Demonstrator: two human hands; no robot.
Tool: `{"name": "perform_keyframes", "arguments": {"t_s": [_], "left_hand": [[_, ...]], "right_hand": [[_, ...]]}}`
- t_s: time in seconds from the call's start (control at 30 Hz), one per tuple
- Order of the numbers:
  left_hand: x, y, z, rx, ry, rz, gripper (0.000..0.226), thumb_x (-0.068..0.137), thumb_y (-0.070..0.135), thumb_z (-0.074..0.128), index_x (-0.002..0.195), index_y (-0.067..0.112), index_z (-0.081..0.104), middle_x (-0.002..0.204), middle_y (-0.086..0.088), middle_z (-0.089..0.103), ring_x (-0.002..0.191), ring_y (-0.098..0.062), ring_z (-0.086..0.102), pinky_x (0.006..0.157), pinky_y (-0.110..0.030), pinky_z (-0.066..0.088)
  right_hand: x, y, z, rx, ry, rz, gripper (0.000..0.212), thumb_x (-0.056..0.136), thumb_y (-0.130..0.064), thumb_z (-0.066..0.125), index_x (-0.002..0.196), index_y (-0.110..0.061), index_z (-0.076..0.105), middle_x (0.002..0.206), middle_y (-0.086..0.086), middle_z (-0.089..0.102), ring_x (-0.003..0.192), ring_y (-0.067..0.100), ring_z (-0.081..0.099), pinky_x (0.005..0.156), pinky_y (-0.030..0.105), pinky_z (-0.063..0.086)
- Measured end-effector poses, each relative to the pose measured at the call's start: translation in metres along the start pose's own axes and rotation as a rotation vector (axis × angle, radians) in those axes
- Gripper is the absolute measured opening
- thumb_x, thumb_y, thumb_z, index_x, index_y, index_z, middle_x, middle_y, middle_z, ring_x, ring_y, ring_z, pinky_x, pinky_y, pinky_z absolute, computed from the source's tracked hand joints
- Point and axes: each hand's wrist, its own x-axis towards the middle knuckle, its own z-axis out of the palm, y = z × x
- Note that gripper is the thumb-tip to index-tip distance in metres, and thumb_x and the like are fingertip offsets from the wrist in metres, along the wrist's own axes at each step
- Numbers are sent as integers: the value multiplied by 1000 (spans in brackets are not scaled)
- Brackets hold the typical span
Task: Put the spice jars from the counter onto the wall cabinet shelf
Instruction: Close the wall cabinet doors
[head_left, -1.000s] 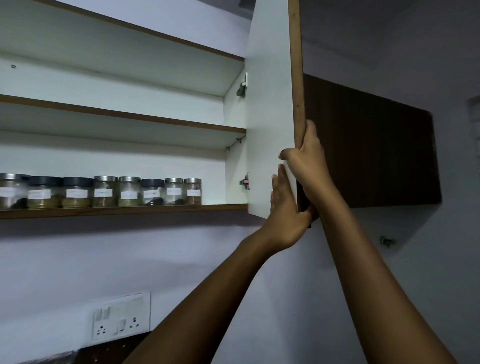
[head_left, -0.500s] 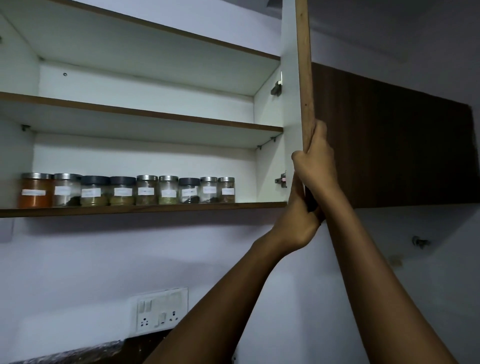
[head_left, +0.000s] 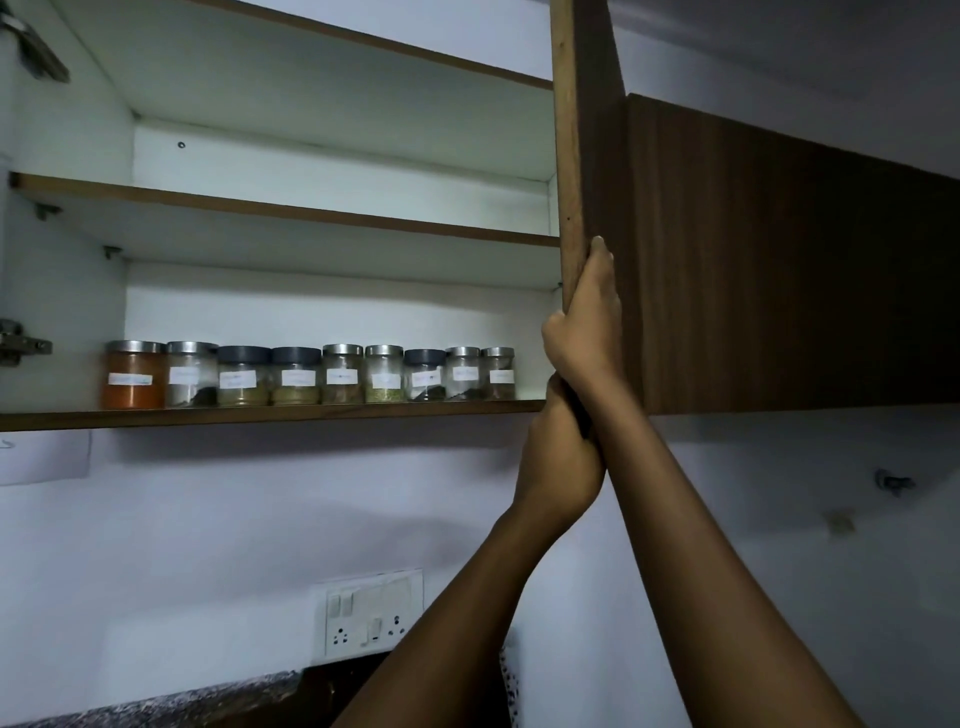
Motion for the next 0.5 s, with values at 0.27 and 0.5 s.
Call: {"name": "perform_keyframes", "arguments": {"t_s": [0.27, 0.5], "left_hand": [[4, -37, -35, 39, 105, 3, 40, 96, 11, 46, 135, 11, 40, 91, 6, 64, 71, 3, 61, 62, -14, 49], [15, -74, -66, -151, 111, -54, 40, 97, 11, 45, 136, 19, 40, 116, 5, 60, 111, -14, 60, 93, -34, 52]], "right_hand": [[-13, 5, 49, -43, -81, -99, 88, 86, 0, 48, 149, -26, -7, 159, 6, -7, 146, 31, -4, 116, 49, 7], [-15, 23, 94, -78, -127, -217, 80, 94, -32, 48, 147, -30, -12, 157, 1, -19, 145, 26, -16, 115, 46, -3]]}}
